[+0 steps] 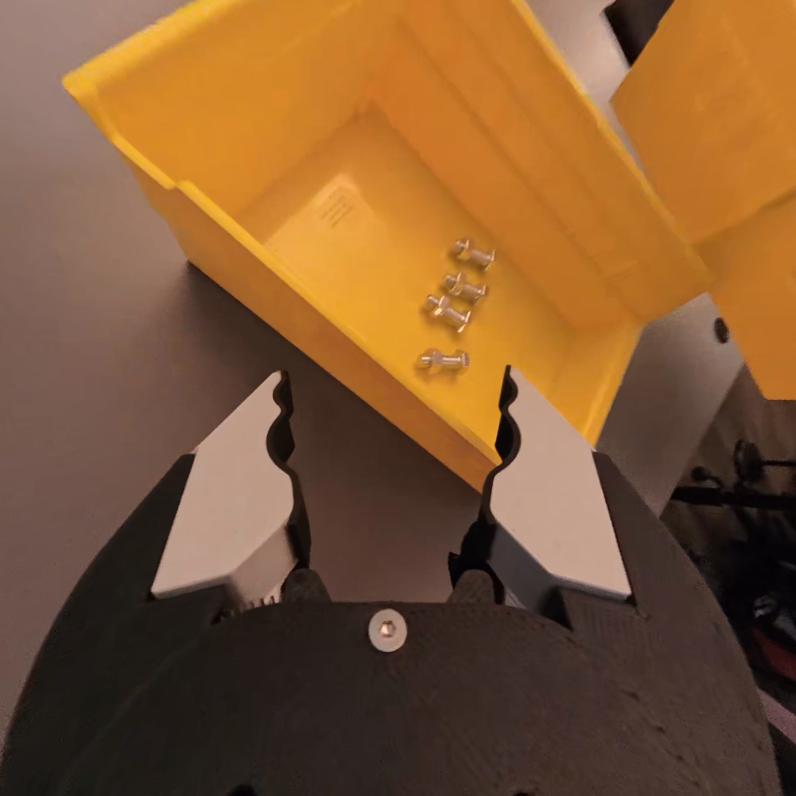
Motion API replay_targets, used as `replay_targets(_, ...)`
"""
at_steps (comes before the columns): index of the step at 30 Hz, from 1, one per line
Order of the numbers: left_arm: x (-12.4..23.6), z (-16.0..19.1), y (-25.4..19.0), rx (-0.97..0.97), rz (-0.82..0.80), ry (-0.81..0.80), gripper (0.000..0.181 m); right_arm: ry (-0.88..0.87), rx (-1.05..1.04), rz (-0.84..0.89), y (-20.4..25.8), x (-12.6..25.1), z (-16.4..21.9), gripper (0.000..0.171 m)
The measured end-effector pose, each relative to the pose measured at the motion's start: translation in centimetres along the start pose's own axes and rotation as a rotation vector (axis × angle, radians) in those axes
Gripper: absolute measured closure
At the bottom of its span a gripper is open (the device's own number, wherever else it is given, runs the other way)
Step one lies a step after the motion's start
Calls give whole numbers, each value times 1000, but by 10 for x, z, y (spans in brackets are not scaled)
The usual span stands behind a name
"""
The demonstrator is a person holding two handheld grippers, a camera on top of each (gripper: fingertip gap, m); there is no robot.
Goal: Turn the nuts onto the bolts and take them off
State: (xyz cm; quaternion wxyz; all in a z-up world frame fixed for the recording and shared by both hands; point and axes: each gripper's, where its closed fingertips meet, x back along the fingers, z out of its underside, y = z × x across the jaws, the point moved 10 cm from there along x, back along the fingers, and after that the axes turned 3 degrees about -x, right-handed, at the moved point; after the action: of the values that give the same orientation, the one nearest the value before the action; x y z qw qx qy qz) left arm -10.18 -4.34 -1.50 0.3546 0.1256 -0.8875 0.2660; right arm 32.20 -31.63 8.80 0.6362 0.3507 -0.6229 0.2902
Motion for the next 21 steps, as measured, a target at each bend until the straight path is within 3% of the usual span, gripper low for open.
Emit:
replay_targets(4,-18,-4,-1,-8,-14,109,103,7,-14,-28,-21,-15,3,158)
replay_targets(7,-18,-6,2,5,57,168,136,3,-14,-31,-33,-26,5,158)
replay_targets(11,-3,-9,19,-56,59,264,150,-6,-14,-29,-45,-41,9,156)
replay_targets(15,35,-7,59,-95,-87,288,168,-14,0,-47,-45,-56,13,153)
replay_targets(21,116,21,146,31,-207,296,176,-38,49,-82,-18,-72,3,160)
